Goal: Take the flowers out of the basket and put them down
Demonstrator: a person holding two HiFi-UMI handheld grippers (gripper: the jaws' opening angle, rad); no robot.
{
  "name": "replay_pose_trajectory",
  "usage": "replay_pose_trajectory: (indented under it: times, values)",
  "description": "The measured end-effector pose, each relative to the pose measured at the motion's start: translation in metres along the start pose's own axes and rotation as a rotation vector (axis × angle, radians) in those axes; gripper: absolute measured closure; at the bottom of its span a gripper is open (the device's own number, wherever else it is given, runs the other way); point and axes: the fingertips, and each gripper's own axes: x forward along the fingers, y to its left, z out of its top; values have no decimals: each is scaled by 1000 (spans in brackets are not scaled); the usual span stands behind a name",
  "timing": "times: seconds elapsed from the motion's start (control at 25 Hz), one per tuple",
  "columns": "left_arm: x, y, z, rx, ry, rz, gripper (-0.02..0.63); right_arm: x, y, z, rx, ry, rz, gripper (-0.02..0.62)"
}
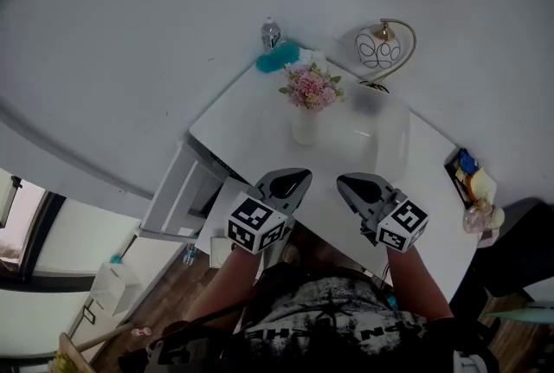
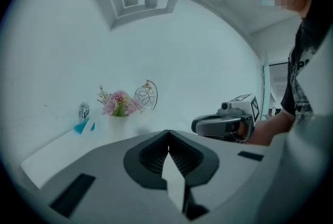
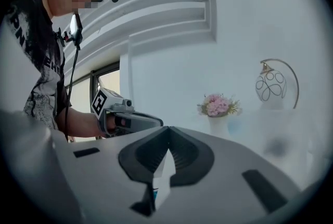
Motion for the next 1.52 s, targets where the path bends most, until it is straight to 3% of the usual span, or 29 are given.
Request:
replay_pose_trajectory:
  times: [0.24, 0.44, 0.76, 1.28, 1.52]
  values:
    - [6, 27, 15, 15, 1, -77, 589, 22, -2, 23, 31, 6, 12, 580]
    - [12, 38, 23, 16, -2, -129, 589, 32, -9, 55, -69, 29, -5, 580]
    - [20, 48, 28, -4, 0, -166, 589, 52, -51, 92, -112, 50, -37, 580]
    - [21, 69, 28, -62, 1, -172, 589, 97, -101, 25, -182, 223, 87, 580]
    - [18, 83, 22, -85, 3, -161, 589, 113, -129, -10, -135, 267, -14, 578]
